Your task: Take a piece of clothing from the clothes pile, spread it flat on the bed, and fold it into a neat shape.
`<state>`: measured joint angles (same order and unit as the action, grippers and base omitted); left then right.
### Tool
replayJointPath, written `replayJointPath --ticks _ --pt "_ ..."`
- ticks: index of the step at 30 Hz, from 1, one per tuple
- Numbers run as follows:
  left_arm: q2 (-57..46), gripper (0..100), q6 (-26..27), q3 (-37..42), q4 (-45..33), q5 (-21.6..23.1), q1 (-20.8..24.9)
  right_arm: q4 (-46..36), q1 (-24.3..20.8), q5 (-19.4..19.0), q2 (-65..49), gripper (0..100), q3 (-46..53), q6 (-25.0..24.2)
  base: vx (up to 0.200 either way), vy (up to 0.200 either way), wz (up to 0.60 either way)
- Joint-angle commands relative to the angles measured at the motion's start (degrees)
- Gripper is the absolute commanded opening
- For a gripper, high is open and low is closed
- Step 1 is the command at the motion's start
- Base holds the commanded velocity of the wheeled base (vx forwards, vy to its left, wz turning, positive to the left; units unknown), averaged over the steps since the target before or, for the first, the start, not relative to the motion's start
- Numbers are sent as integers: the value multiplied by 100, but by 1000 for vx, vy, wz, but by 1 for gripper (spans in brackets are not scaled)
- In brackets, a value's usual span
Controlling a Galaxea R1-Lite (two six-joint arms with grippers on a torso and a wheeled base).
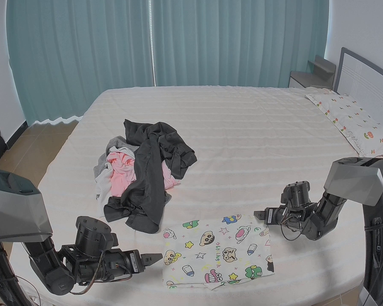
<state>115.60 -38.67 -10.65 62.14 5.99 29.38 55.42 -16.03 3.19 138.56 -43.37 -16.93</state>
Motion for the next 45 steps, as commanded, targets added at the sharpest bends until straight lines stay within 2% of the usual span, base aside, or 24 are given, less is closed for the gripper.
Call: replayJointPath --ticks 1,4,7,15,18,28,33,38,40,41,42,43,45 --pt "-3 100 -18 81 0 -18 -2 690 -14 -152 -707 100 1235 -12 0 0 0" --pt "-12 100 -18 143 0 -27 6 1612 -164 -196 -655 100 2052 -12 0 0 0" --pt "-73 100 -9 204 9 -168 -11 1946 -278 -240 -532 100 2421 -12 0 0 0" --pt "-249 100 -18 310 9 -282 -20 2175 -313 -240 -382 100 2703 32 0 0 0" --pt "-240 100 -18 345 9 -282 -20 2131 -322 -240 -259 100 2817 278 0 0 0" --pt "-302 100 -18 397 9 -326 -38 2201 -76 -170 -259 100 2834 410 0 0 0" --pt "-917 100 -9 283 9 -625 -99 2518 144 -179 -1112 100 3037 349 0 0 0" --pt "-2191 100 0 283 0 -651 -117 3080 329 -161 -2395 100 3564 340 0 0 0" --pt "-2613 100 44 292 -26 -774 -90 3203 355 -161 -2887 100 3792 340 0 0 0" --pt "-3044 100 167 283 -61 -1161 -20 3274 355 -161 -3458 100 4065 357 0 0 0" --pt "-3088 100 184 283 -61 -1205 -11 3274 355 -161 -3511 100 4083 357 0 0 0" --pt "-3430 100 492 230 -114 -1724 94 3238 346 -161 -4109 100 4337 366 0 0 0" --pt "-3808 100 870 222 -219 -2356 165 3098 311 -152 -4829 100 4337 349 0 0 0"
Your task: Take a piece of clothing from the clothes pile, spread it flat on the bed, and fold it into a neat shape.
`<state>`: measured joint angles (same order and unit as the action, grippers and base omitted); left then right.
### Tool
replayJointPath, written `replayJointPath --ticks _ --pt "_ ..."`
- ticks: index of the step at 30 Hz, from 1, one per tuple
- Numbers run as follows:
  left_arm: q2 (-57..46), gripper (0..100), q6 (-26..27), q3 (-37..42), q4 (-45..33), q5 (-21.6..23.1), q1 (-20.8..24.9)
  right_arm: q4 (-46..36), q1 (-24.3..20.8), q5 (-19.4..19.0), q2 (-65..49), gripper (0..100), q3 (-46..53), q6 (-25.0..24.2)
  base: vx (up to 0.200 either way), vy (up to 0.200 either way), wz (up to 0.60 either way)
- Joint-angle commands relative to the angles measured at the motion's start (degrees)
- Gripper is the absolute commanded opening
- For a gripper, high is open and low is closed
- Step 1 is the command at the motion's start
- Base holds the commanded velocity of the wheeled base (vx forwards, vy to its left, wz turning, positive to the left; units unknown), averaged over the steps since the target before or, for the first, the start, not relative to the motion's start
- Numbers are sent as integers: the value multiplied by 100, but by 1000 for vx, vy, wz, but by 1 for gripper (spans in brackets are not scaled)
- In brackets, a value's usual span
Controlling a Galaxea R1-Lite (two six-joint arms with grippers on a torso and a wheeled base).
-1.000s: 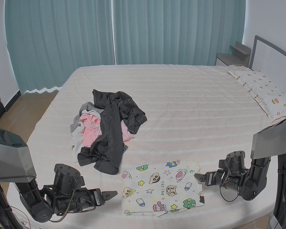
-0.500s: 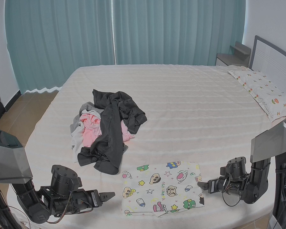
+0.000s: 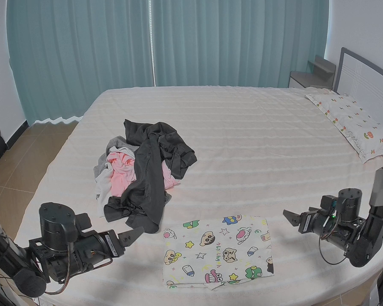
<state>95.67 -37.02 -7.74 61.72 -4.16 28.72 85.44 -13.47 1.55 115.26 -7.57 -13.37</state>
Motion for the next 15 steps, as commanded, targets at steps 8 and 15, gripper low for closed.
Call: replayJointPath --ticks 8,15 --pt "-3679 100 1619 -158 -1593 -2283 512 -2164 161 100 -5356 100 757 19 0 0 0" --pt "-5612 100 2182 -843 -3905 -2467 55 -6444 213 109 -8793 100 247 54 0 0 0"
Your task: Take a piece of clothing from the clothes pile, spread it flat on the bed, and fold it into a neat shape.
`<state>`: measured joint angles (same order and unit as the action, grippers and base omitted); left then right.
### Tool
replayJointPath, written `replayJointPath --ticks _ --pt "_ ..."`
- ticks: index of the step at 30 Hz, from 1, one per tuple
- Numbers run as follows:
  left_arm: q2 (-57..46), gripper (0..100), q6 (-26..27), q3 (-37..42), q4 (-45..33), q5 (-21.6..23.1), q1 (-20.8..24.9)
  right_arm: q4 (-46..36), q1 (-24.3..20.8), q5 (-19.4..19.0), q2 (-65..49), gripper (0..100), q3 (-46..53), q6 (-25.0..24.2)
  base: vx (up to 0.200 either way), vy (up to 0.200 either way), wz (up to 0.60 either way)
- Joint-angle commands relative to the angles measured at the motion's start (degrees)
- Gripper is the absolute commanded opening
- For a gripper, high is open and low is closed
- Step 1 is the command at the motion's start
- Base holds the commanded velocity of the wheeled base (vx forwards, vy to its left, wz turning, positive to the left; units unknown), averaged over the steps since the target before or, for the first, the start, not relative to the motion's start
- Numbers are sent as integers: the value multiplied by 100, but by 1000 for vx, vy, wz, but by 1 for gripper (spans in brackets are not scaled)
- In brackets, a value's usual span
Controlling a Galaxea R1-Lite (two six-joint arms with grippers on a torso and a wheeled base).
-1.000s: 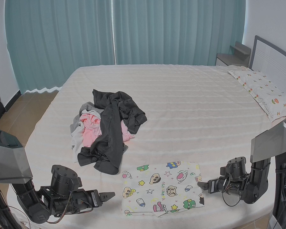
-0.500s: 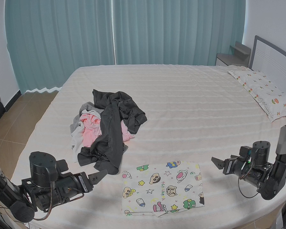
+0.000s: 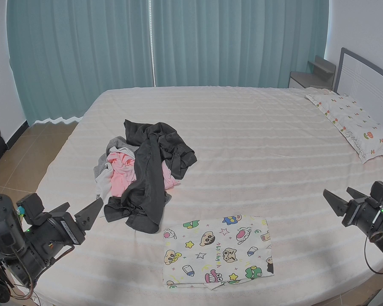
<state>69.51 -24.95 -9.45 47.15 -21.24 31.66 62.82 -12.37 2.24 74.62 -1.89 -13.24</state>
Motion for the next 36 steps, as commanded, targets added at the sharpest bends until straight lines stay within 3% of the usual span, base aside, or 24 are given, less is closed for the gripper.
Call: replayJointPath --ticks 1,4,8,9,10,11,15,18,25,30,32,33,36 --pt "-3154 100 1028 -725 -2632 -759 -301 -4638 112 39 -5062 100 -435 58 0 0 0" --pt "-3620 100 1309 -760 -3160 -812 -503 -5957 323 39 -5950 100 -813 216 0 0 0" --pt "-4156 100 1819 -760 -3450 -830 -995 -6844 745 4 -6759 100 -892 656 0 0 0" --pt "-4156 100 1819 -760 -3450 -830 -995 -6844 745 4 -6759 100 -892 656 0 0 0" --pt "-4411 100 2170 -760 -3590 -830 -1320 -6923 824 39 -6978 100 -875 1298 0 0 0" --pt "-4525 100 2320 -760 -3661 -830 -1478 -6923 947 -13 -7049 100 -918 1465 0 0 0" --pt "-5000 100 2803 -752 -3924 -786 -2058 -7038 1167 -145 -7383 100 -1015 1640 0 0 0" --pt "-5650 100 2900 -743 -4285 -794 -2313 -6844 1220 -13 -7462 100 -479 2159 0 0 0" --pt "-6476 100 2847 -672 -5058 -821 -2577 -5869 1220 426 -7462 100 189 2220 0 0 0" --pt "-6468 100 2522 -664 -4953 -1076 -2630 -6159 1220 619 -7462 100 189 1948 0 0 0" --pt "-6468 100 2504 -593 -4953 -1594 -2700 -6203 1229 751 -7462 100 189 1834 0 0 0" --pt "-6485 100 2513 -558 -4961 -1612 -2753 -6203 1229 751 -7462 100 189 1842 0 0 0" --pt "-6784 100 2777 -233 -4979 -1594 -3254 -6203 1229 742 -7462 100 189 1851 0 0 0"
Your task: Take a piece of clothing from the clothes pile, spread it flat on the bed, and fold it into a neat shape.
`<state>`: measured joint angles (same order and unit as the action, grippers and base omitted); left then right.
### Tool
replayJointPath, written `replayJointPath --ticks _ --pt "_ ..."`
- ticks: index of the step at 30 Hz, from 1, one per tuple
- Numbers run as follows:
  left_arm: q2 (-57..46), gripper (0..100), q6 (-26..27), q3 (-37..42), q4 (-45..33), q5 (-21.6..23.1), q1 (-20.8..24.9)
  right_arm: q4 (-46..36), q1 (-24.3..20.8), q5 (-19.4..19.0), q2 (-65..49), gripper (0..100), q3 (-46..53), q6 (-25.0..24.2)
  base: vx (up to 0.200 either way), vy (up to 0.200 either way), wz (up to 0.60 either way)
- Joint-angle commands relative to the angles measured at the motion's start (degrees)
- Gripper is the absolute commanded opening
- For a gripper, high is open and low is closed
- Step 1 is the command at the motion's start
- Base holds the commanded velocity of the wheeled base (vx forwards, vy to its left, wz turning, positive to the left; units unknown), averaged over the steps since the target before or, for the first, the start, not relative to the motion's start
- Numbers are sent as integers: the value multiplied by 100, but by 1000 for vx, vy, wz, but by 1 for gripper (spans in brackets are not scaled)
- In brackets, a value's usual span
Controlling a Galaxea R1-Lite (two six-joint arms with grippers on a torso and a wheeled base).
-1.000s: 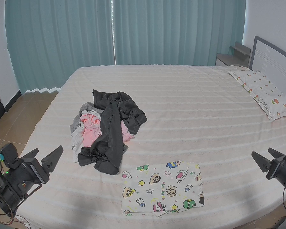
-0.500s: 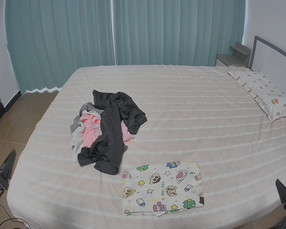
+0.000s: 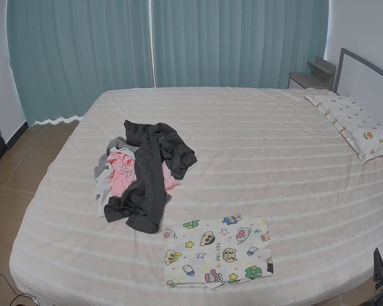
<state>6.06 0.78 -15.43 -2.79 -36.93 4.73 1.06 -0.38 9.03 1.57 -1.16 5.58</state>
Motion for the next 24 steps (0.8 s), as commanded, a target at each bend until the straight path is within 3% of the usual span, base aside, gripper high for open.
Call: replayJointPath --ticks 1,5,6,8,9,10,15,19,22,23,24 --pt "-500 100 300 550 59 -25 -543 -27 20 63 -157 100 116 -13 0 0 0" --pt "-562 100 309 814 103 -8 -482 -27 20 46 -157 100 116 -31 0 0 0" --pt "-606 100 309 1201 253 528 -464 -27 20 37 -157 100 116 -49 0 0 0" --pt "-606 100 309 1385 552 942 -464 -27 20 46 -157 100 116 -49 0 0 0" --pt "-606 100 300 1543 956 1407 -464 -27 20 46 -157 100 116 -66 0 0 0" --pt "-606 100 300 1543 982 1451 -464 -27 20 46 -157 100 116 -66 0 0 0" --pt "-606 100 238 1543 780 3499 -464 -27 20 37 -157 100 116 -22 0 0 0" --pt "-606 100 71 1517 516 4677 -464 -27 20 28 -157 100 116 -22 0 0 0" --pt "-553 100 -60 1517 516 4861 -482 -27 20 28 -157 100 116 -31 0 0 0" --pt "-553 100 -69 1517 516 4791 -482 -27 20 28 -157 100 116 -31 0 0 0" --pt "-553 100 -43 1517 508 4396 -491 -27 20 28 -157 100 116 -31 0 0 0"
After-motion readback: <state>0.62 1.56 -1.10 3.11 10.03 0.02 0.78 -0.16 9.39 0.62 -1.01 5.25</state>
